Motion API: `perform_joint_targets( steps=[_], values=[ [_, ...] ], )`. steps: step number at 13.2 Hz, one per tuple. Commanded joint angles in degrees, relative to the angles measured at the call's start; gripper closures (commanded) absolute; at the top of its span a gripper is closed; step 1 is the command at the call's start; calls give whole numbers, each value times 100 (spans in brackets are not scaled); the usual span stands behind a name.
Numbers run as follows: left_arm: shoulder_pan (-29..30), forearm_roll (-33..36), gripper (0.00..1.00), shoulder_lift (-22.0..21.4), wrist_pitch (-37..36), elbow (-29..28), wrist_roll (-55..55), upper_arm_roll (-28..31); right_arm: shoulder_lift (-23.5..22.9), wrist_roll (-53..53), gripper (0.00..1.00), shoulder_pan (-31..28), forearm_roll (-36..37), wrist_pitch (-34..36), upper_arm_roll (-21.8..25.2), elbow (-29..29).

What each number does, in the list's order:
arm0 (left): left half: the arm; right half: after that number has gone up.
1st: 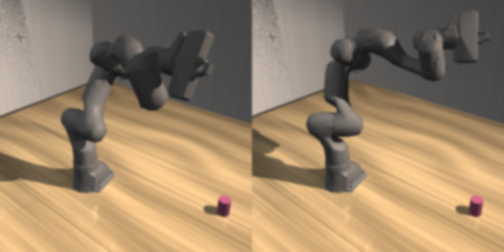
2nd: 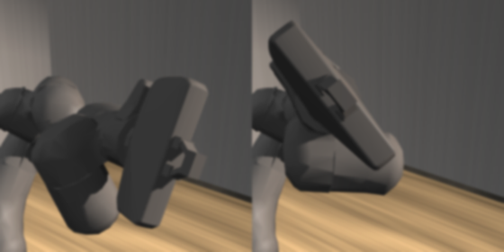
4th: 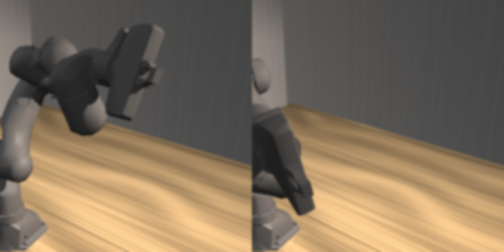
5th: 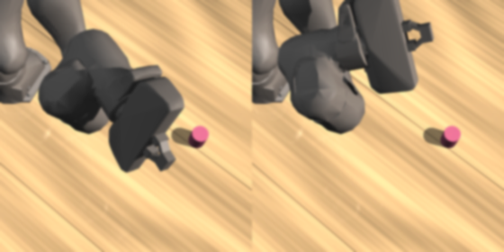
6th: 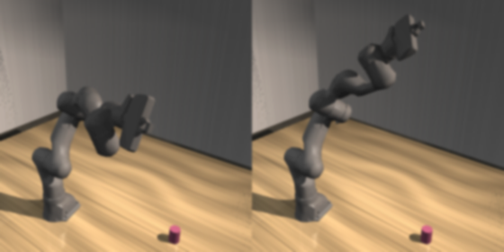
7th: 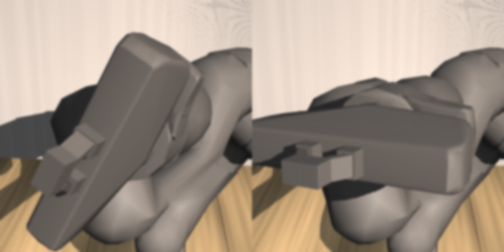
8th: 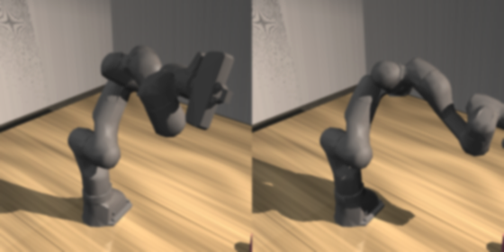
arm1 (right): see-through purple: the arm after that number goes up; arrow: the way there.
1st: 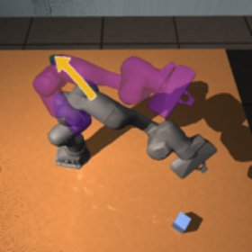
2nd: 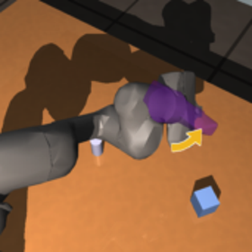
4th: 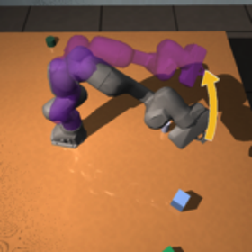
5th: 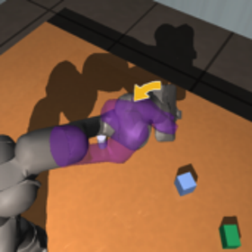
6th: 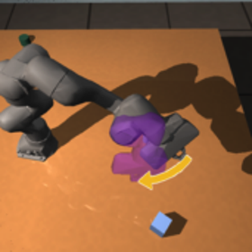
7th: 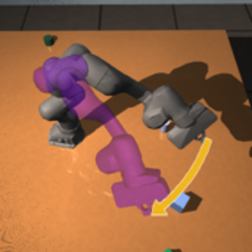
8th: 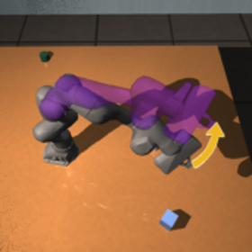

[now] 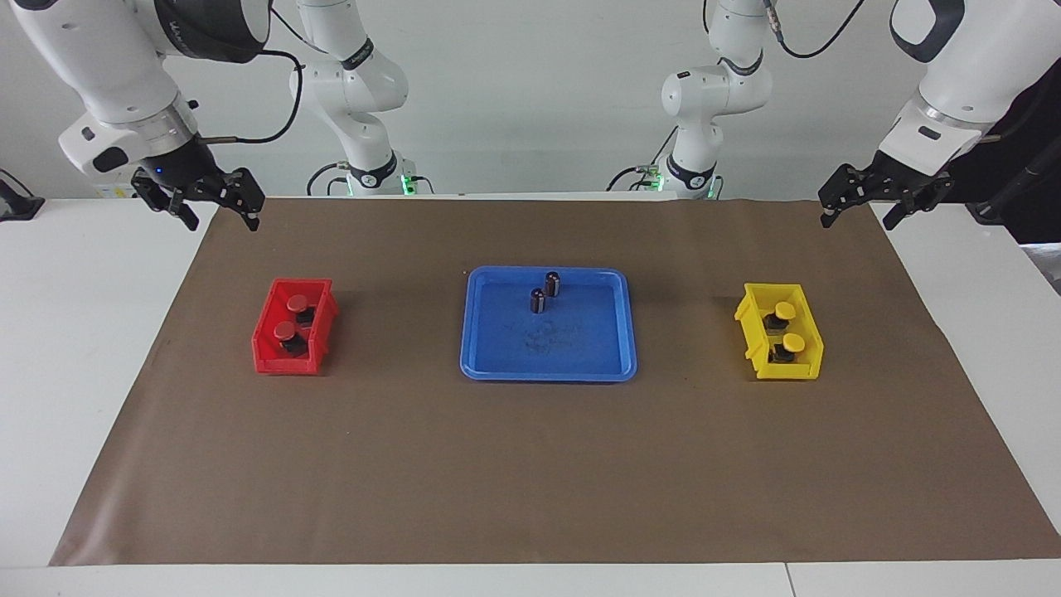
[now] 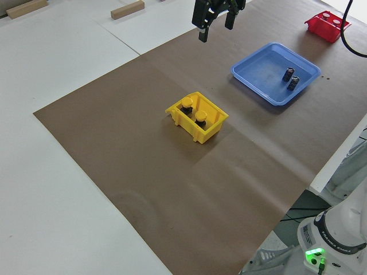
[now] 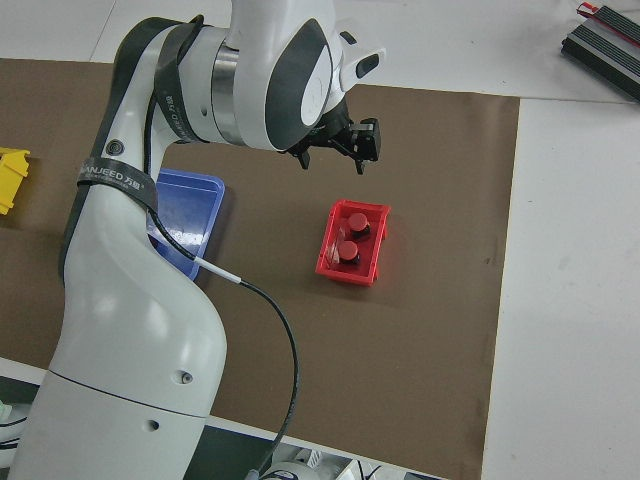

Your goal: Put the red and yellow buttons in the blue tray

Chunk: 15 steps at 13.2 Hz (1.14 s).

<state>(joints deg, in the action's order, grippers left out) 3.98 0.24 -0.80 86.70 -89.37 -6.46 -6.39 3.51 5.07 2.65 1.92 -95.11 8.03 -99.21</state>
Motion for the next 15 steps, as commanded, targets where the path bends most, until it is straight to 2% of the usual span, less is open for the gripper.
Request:
perform_joint_targets(
  steps=[1,4,7,9,15],
  values=[
    [-90,152,0,-131,-4,-125,-40,6,212,301,30,-18,-77,-1015,-3,-1080],
    [-20,152,0,-131,-13,-125,-49,6,-393,434,32,-98,-358,-1667,-3,-1267],
    [-20,152,0,-131,-21,-133,-40,15,-378,434,37,-106,-377,-2431,-3,-1986],
    [-11,152,0,-131,5,-133,-40,15,-395,451,41,-115,-377,-2818,-3,-2259],
    [-11,152,0,-131,14,-133,-49,23,-447,687,41,-229,-377,-3409,6,-2577]
  ],
)
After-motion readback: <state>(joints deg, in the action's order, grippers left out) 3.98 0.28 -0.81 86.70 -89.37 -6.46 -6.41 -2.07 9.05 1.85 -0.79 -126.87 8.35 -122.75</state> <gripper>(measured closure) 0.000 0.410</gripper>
